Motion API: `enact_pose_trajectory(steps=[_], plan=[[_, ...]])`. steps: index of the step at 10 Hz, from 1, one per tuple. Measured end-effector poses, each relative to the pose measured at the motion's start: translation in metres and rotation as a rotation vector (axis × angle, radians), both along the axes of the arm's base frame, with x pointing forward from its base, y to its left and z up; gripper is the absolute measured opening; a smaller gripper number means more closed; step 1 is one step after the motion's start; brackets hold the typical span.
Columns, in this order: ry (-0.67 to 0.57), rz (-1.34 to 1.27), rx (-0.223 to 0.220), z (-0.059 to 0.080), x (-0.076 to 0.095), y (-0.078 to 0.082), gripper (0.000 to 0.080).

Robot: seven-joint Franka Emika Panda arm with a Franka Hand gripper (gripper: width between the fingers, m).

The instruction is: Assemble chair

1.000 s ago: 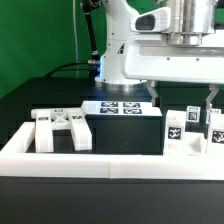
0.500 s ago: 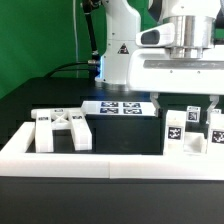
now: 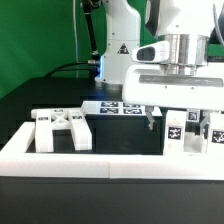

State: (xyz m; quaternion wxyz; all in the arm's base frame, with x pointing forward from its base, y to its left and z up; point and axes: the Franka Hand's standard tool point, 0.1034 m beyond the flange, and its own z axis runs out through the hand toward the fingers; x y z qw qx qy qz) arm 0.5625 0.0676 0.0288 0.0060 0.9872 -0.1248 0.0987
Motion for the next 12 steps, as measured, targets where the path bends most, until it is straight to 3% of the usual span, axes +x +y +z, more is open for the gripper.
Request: enact_pose_trajectory(steps=[6,8,9,10,12], plan=[[0.027,0.005,-0.012,-0.02,-0.01,-0.002,0.0649],[0.031,0.006,-0.012,-0.022,-0.011,-0.001,0.0405],[0.031,0.006,-0.012,-0.022,-0.011,-0.001,0.0405],[0.03,0.006,-0.012,-0.022,-0.011,-0.001,0.0248],[0.03,0.006,-0.012,-0.022,-0.011,-0.001,0.0249]])
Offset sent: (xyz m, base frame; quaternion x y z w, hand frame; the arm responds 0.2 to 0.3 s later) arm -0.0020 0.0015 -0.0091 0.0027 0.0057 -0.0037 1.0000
